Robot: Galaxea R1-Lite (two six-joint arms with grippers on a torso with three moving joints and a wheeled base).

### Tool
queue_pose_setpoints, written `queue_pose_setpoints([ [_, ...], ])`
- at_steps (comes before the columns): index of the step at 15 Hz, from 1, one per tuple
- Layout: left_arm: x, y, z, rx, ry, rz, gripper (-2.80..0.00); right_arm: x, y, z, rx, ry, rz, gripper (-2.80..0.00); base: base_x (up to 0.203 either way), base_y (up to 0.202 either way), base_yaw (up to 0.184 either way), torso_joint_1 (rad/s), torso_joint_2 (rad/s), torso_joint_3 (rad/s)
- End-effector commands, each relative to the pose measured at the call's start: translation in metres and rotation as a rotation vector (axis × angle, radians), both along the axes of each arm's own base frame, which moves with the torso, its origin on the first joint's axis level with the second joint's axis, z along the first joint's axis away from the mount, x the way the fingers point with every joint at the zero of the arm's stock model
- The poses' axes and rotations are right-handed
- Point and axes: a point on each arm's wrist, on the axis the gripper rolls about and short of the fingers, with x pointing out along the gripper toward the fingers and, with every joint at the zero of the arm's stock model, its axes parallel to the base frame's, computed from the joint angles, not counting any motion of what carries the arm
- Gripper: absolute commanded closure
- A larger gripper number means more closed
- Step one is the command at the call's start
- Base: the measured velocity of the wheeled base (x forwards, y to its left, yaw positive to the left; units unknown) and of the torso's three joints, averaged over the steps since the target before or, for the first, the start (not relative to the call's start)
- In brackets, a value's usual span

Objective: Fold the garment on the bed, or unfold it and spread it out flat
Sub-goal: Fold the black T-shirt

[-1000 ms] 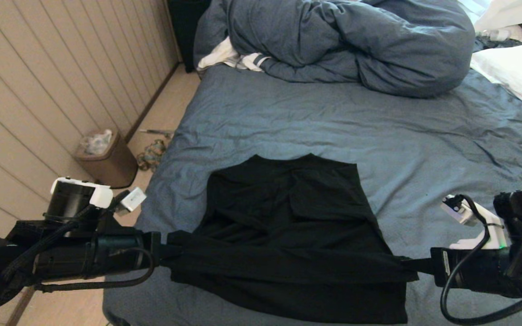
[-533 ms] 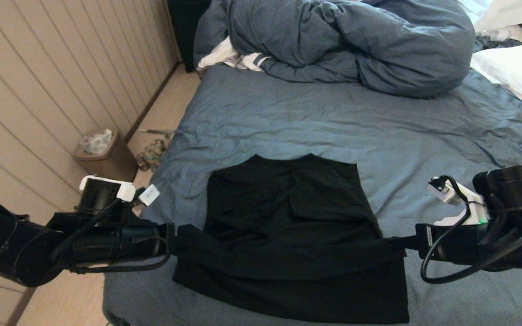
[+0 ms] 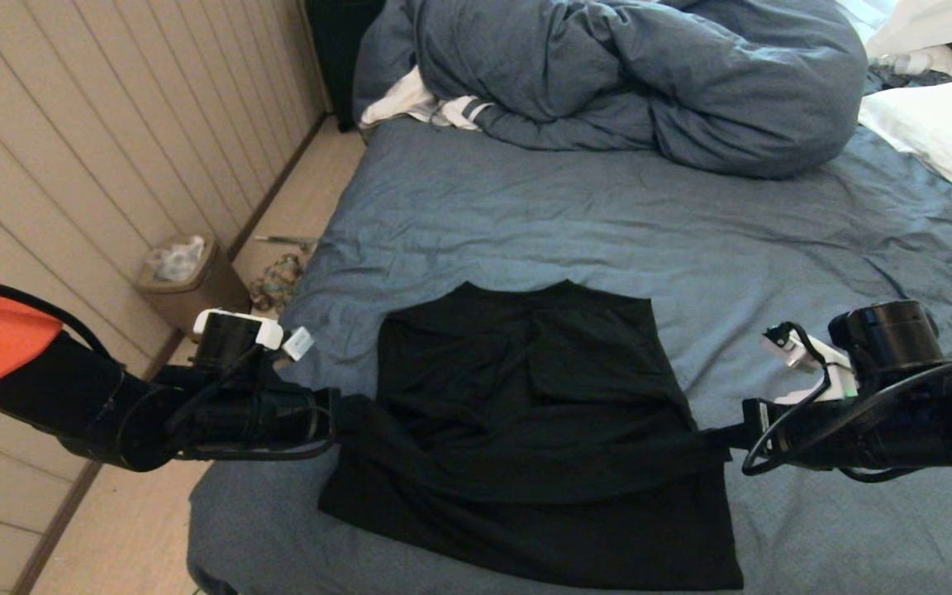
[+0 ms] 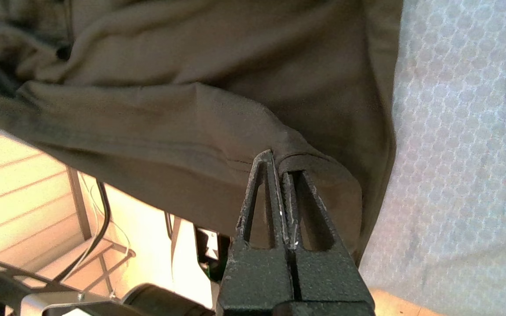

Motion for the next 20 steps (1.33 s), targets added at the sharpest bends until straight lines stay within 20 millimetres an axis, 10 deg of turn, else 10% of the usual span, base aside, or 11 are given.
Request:
queue_pose_setpoints([
  [1, 0.002, -0.001, -0.007, 0.002, 0.020, -0.002, 0.00, 0.005, -0.002, -0.007, 0.003, 0.021, -0.008, 0.00, 0.000, 0.000, 0.000, 0.000, 0.00, 0.000],
  [10, -0.002, -0.003, 0.000, 0.004, 0.007, 0.005, 0.00, 0.009, -0.010, -0.009, 0.003, 0.002, -0.032, 0.00, 0.000, 0.000, 0.000, 0.000, 0.00, 0.000],
  [11, -0.003, -0.003, 0.003, 0.005, -0.001, 0.006, -2.80, 0.009, -0.010, -0.010, 0.002, 0.004, -0.033, 0.00, 0.000, 0.000, 0.000, 0.000, 0.00, 0.000],
  [20, -0.036, 0.005, 0.017, 0.007, 0.011, -0.004, -2.80, 0.010, -0.010, -0.016, -0.003, 0.022, -0.027, 0.00, 0.000, 0.000, 0.000, 0.000, 0.00, 0.000],
])
